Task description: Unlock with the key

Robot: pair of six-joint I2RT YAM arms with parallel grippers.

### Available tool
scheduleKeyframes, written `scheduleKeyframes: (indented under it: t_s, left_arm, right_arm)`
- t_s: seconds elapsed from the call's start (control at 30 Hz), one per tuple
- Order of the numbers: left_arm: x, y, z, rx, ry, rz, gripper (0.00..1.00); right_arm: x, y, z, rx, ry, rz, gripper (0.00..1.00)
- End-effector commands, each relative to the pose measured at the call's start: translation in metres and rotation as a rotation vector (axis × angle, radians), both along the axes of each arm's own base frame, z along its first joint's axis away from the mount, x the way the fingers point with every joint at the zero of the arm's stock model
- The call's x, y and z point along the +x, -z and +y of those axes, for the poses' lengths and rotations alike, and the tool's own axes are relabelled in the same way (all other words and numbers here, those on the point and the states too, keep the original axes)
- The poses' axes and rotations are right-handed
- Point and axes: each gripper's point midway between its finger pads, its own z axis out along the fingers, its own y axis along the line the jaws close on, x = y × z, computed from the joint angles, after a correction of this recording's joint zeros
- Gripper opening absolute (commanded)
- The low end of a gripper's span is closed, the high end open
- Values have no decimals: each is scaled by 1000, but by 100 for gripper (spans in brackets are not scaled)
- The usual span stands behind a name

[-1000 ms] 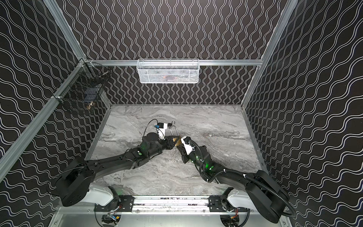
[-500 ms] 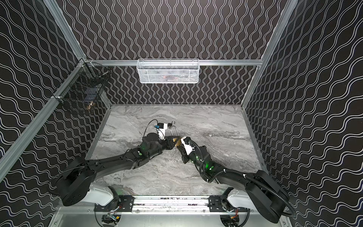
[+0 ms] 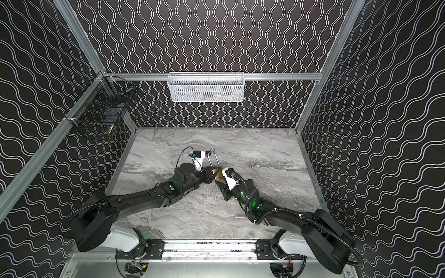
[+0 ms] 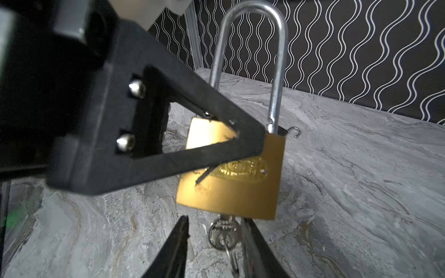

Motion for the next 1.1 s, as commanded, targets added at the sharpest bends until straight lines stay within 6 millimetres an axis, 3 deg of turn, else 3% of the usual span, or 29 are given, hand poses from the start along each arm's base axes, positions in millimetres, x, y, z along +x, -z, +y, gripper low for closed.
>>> scheduleKeyframes:
  t_s: [0.0, 0.23, 0.37, 0.57, 0.73, 0.83, 1.07]
  left_arm:
    - [3, -24, 3, -32, -3, -80, 0]
    - [6, -29, 29, 68, 7, -134, 0]
    - [-6, -30, 33, 92, 121, -196, 0]
    - [-36, -15, 29, 166, 316, -238, 0]
    - [-62, -21, 19, 29, 465, -286, 0]
    - [-67, -7, 15, 47, 516, -264, 0]
    - [-77, 1, 11, 31, 580, -258, 0]
  right_arm:
    - [-1, -11, -1, 33, -1, -37, 44]
    - [-1, -20, -16, 101, 43, -54, 61]
    - [3, -26, -31, 169, 61, -37, 70]
    - [1, -36, -50, 346, -37, 29, 89]
    - [-12, -45, -37, 420, -205, 46, 88]
    - [-17, -49, -39, 445, -229, 37, 89]
    - [-22, -50, -34, 433, -275, 38, 89]
